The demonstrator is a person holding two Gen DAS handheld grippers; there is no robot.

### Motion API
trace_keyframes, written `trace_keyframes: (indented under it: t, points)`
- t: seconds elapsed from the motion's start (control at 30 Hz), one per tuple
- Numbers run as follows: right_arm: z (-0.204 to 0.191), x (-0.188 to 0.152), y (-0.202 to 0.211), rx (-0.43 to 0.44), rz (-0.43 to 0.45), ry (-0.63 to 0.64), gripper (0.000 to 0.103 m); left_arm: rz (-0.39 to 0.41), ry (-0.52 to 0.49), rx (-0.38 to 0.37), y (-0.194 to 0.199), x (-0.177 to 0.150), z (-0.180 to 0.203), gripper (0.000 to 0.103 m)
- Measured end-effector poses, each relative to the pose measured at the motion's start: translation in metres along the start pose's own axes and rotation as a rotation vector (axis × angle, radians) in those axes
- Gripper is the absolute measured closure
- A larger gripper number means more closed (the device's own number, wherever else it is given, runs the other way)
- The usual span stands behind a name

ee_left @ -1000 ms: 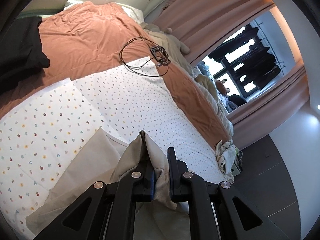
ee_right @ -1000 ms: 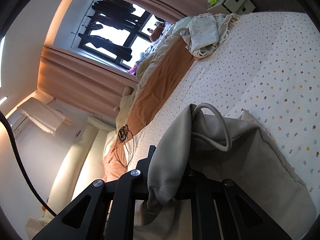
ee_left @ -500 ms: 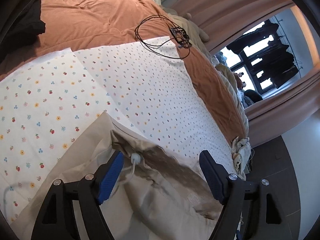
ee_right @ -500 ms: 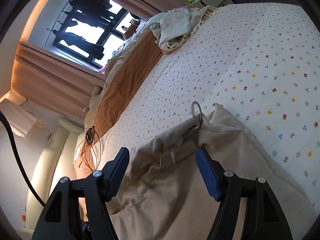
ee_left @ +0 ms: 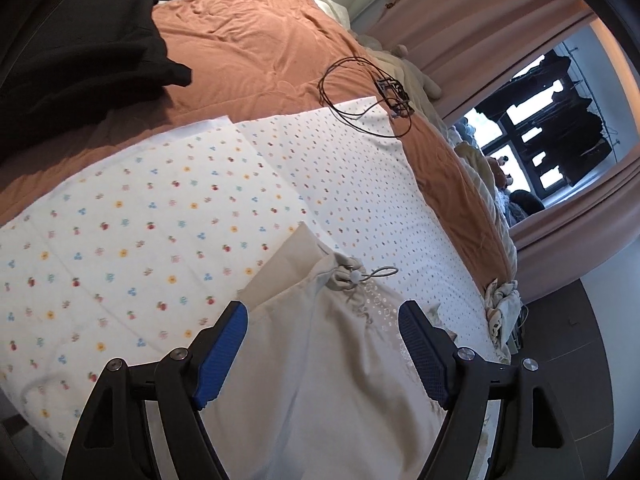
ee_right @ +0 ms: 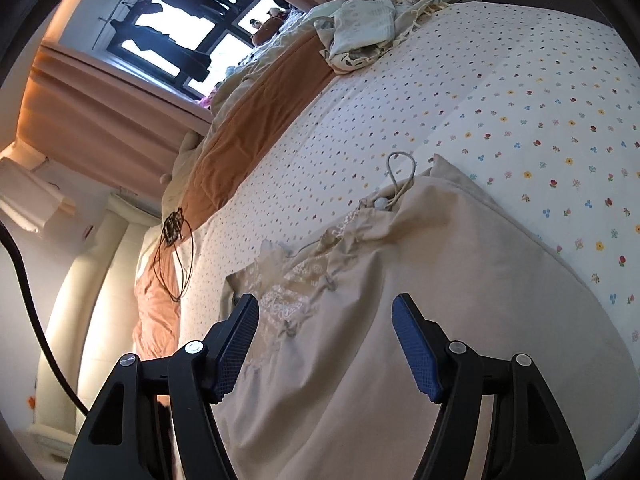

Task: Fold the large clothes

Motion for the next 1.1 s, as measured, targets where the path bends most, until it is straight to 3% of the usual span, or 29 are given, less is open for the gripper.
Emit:
trace_keyframes:
  t: [0.5, 0.83, 1.03, 1.1]
  points:
    - [-0.07, -0.066, -0.029, 0.0, -0.158, 0.151, 0.033, -0.051, 0.059, 0.087, 0.042, -0.048, -0.085, 0.027]
    - [-0.11, -0.111, -0.073, -0.072, -0.271, 0.346, 0.033, -0.161, 0.102, 0.088, 0.022, -0.092, -0.118, 0.074]
    - [-0.115, -0.139, -0.11, -0.134, -0.357, 0.429, 0.035, -0.157, 0.101, 0.09, 0.019, -0.092, -0.122, 0.078]
    - [-0.113, -0.145, -0.125, -0.171, -0.383, 0.46, 0.042, -0.154, 0.105, 0.087, 0.017, -0.092, -0.123, 0.078]
Point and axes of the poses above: each gripper's, at about its wrist camera, not at the fingertips, and y roughly against the way its jaws point, z to its right, x to its top, the point moved 10 cm from there along -y, roughly the way its jaws point, and after that the axes turned 3 degrees about -z, right-handed, at the moved point
